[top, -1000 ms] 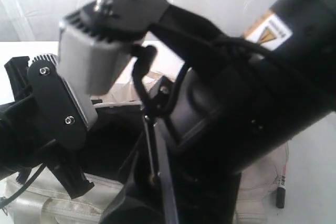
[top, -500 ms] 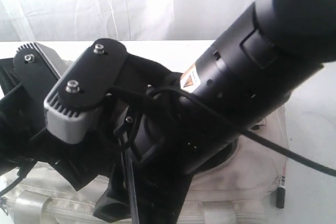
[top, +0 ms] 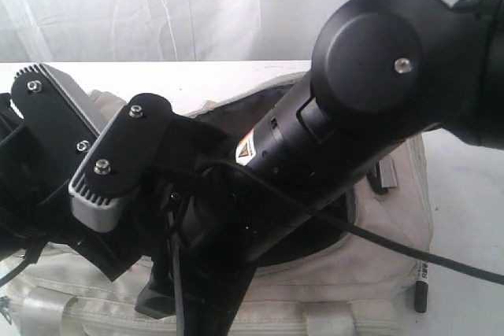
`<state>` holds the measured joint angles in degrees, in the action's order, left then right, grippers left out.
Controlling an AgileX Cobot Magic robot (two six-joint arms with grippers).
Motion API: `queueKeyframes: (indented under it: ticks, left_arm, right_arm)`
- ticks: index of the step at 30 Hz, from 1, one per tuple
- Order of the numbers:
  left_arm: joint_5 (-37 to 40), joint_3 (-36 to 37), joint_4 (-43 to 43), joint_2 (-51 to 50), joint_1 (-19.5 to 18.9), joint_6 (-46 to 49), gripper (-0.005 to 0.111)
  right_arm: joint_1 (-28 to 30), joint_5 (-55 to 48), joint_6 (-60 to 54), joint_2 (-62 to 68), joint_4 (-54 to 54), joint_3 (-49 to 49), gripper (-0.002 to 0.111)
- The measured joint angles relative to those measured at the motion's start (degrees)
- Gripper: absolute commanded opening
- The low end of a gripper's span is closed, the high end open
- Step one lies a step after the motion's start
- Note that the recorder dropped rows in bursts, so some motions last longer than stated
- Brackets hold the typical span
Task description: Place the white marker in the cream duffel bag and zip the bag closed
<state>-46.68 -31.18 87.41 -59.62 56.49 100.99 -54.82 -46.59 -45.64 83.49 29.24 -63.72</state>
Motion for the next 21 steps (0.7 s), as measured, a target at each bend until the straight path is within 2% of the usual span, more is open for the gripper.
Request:
queueKeyframes:
  ticks: [7,14,21]
  left_arm:
    - [-1.48,0.08,0.15,-0.21,0.0,-0.26,0.0]
    - [-4.38,0.01,0.47,-0.21,0.0,-1.55,0.0]
    - [-4.47,0.01,1.04,-0.21,0.0,-2.46,0.0]
  right_arm:
    - [0.0,-0.2,0.93,0.22,-1.9,0.23,0.038]
    - [0.0,-4.07,8.31,-0.05,-11.41,1.02,0.038]
    - [0.0,-2.84,9.59,-1.64,-12.25,2.67,0.038]
